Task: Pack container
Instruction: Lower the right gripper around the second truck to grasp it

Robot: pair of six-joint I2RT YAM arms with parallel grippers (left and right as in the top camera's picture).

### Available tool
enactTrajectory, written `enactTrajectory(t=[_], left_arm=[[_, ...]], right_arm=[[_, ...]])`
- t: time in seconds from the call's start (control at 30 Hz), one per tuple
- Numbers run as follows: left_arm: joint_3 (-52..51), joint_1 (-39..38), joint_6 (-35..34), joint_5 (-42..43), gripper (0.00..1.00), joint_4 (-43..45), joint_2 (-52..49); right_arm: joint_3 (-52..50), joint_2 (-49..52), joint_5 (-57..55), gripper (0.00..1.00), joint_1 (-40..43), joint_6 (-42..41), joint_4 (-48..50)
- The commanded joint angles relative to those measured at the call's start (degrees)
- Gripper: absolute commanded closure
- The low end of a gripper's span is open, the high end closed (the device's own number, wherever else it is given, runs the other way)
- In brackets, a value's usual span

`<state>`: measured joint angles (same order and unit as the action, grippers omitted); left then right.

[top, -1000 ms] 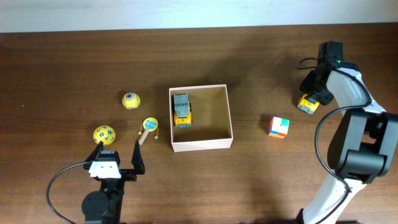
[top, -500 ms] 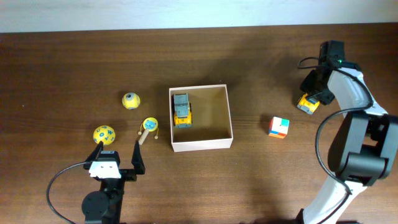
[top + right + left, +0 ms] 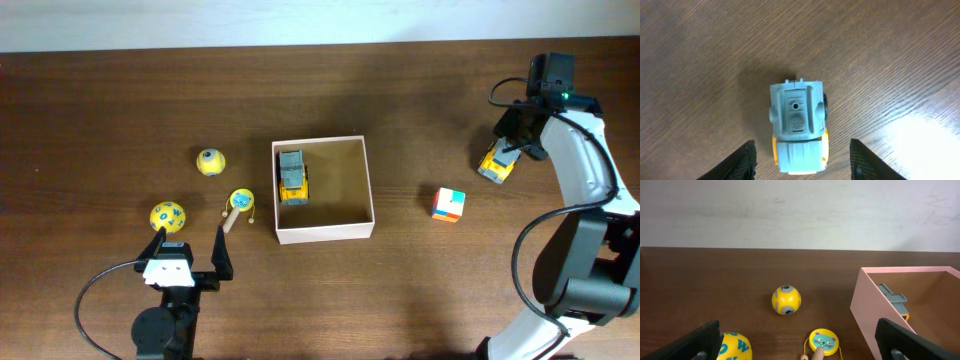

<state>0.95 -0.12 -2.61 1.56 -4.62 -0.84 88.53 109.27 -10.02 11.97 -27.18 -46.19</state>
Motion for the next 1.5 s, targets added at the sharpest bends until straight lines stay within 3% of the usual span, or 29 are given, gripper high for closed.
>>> enactTrajectory(t=[0.0,0.43,1.47], left_arm=[[-0.42,0.28,0.9,0.79,0.01,0.09,0.39],[-0.42,0.28,0.9,0.79,0.01,0.09,0.39],[-0.42,0.28,0.9,0.79,0.01,0.09,0.39]], right_arm=[[-0.35,0.61,-2.25,0.42,0.17,-0.76,0.13],[-0.37,5.27,-2.21,0.37,0.17,-0.94,1.53],[-0.37,11.98,0.02,0.38,0.07,-0.92,4.0]])
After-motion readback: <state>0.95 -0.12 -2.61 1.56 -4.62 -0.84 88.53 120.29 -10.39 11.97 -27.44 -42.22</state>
